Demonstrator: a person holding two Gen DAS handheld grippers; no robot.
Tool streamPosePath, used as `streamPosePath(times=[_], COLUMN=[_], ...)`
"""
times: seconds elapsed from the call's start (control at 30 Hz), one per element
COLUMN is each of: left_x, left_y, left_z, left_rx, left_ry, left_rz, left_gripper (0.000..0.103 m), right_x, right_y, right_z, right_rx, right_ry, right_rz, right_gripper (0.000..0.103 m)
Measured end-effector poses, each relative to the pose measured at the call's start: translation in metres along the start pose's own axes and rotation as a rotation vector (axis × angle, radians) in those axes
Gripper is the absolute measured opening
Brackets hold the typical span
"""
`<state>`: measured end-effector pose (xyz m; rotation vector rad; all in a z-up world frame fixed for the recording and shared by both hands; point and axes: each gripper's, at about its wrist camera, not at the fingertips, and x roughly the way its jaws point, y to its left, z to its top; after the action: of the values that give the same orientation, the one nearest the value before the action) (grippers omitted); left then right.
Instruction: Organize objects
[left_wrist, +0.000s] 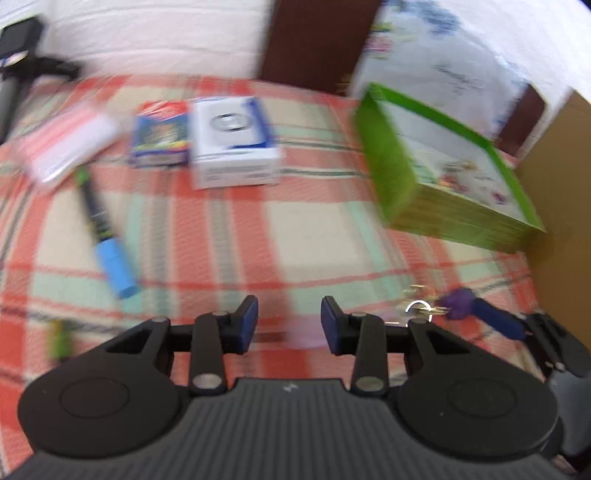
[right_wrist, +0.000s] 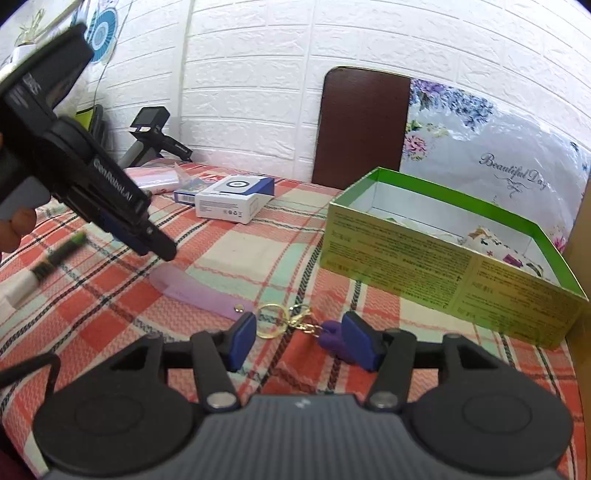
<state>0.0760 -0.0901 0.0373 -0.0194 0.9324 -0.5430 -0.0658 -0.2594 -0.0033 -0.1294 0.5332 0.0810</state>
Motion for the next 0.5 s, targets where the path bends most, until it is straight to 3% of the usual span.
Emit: streamPosePath(times=[0.2,0.37,0.5], left_x=[0.012,-0.021,-0.036], left_y=[-0.033,0.008,0.041], left_z=[-0.008,-0.018,-0.032], left_rx=[0.12,0.064,0.005], left_ry=[-0.005,-0.071,-0.046], left_rz=[-0.026,0.024,0.056], left_gripper=[0.043,0.043,0.043], right_x=[-0.007,-0.007,-0.003], right_y=[-0.01,-0.007,-0.012], right_z=[-0.001,0.002,0.003], right_rx=[0.021,-0.012,-0.014], right_ry=[-0.009,-0.022,0.006], right_rz=[-0.045,-0.042,-0.042], right_gripper=[0.057,0.057,0.059])
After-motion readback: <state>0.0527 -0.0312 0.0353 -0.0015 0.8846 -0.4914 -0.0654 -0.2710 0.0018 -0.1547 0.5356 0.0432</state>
